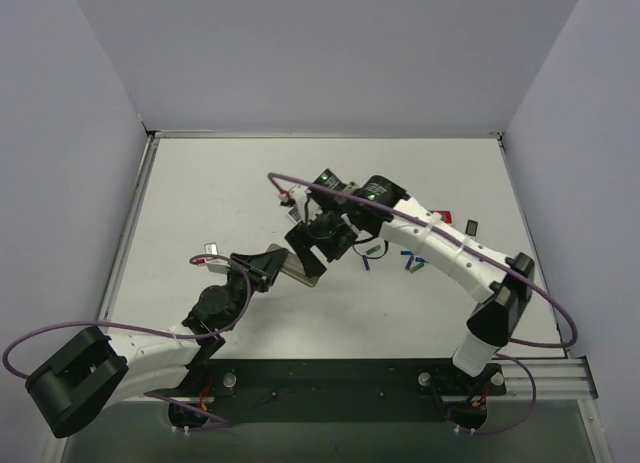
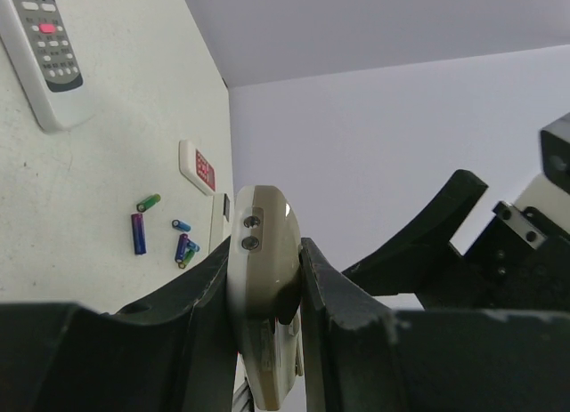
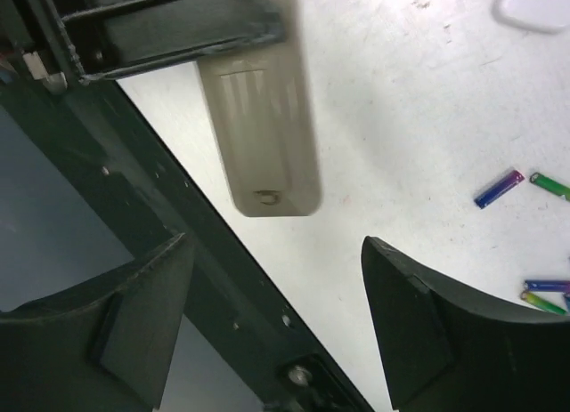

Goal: Load the batteries into the remote control

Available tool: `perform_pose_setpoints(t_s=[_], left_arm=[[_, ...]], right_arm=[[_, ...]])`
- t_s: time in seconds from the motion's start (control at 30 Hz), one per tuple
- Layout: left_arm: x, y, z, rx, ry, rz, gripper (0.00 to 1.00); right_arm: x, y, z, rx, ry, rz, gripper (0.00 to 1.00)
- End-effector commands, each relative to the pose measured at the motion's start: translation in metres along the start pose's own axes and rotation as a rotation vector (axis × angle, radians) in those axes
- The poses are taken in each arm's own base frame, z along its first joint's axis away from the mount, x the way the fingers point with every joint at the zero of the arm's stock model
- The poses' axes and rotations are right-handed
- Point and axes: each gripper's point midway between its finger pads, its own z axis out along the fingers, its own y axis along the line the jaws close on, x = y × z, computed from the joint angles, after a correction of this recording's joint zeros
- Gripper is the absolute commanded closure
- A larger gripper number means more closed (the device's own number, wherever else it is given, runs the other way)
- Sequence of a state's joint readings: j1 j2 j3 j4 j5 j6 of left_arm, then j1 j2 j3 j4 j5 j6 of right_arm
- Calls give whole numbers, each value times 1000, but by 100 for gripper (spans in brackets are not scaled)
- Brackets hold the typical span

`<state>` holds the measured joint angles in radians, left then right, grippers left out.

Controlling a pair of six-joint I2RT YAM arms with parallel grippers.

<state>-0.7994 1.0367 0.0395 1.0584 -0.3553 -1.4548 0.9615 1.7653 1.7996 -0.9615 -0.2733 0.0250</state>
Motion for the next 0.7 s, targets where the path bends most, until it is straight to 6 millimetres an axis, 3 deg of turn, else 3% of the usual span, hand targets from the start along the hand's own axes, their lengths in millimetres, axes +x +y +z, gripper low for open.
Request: perform_pose_setpoints(t_s=[0.0, 0.17, 0.4, 0.67], left_arm=[[-3, -7, -13, 54, 1, -21, 100], [-5, -19, -14, 83, -4, -31, 100], [-7, -26, -16, 106, -10, -40, 100], [-10, -31, -17, 117, -22, -53, 100]], right_arm=[[-27, -8, -28, -121, -304, 258, 28], [-33, -1, -34, -269, -448, 342, 27], [-36, 3, -24, -396, -490, 440, 28], [-26, 2, -8, -450, -476, 500, 35]])
